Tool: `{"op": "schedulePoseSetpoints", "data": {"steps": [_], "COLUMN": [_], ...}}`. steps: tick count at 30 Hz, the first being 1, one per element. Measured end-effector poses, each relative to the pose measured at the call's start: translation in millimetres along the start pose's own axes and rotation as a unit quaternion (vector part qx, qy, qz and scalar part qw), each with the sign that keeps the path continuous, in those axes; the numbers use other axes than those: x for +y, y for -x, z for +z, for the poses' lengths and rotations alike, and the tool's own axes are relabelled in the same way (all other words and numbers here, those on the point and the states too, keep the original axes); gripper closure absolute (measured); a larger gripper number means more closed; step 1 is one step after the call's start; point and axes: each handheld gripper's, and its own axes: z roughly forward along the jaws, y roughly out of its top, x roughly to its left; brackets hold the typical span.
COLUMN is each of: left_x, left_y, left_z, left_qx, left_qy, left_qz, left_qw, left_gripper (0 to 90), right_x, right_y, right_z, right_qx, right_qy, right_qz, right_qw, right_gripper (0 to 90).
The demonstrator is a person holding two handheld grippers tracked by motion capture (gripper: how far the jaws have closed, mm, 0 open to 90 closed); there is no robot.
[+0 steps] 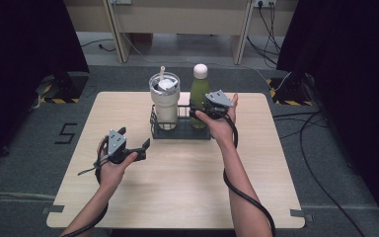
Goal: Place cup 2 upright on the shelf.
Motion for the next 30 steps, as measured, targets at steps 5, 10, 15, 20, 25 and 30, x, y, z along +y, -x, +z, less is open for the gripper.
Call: {"op": "schedulePoseSetpoints", "data": {"steps": [5,10,15,20,25,30], "left_x": [-0.1,0.2,-0.1,0.1,0.2,0.3], "left_y": [0.0,-0.4,0.2,-0.3,-0.2,-0.5], "left_z": [-0.2,-0.6,-0.4,-0.9,-1.2,-1.6], "left_qx": [0.000,0.001,0.001,0.001,0.002,0.002], "left_qy": [0.000,-0.001,-0.001,-0.001,-0.001,0.000], "left_qz": [0.000,0.000,0.001,0.000,0.000,-0.001], "left_qw": [1.0000,1.0000,1.0000,1.0000,1.0000,1.0000], "left_gripper": [0.0,0.0,0.0,0.0,0.0,0.0], "right_x": [-0.8,-1.8,-1.8,-3.3,-5.7,-7.9], "right_y": [-0.2,1.1,2.2,3.9,5.9,7.2], "right_z": [-4.6,-10.4,-17.0,-22.1,-26.7,-32.0], "right_qx": [0.000,0.001,0.002,0.003,0.003,0.003], "right_qy": [0.000,0.001,0.003,0.001,-0.001,-0.002], "right_qz": [-0.002,-0.001,-0.003,-0.004,-0.002,-0.003], "right_qw": [1.0000,1.0000,1.0000,1.0000,1.0000,1.0000], "right_gripper": [7.8,7.9,8.0,8.2,8.8,9.2]}}
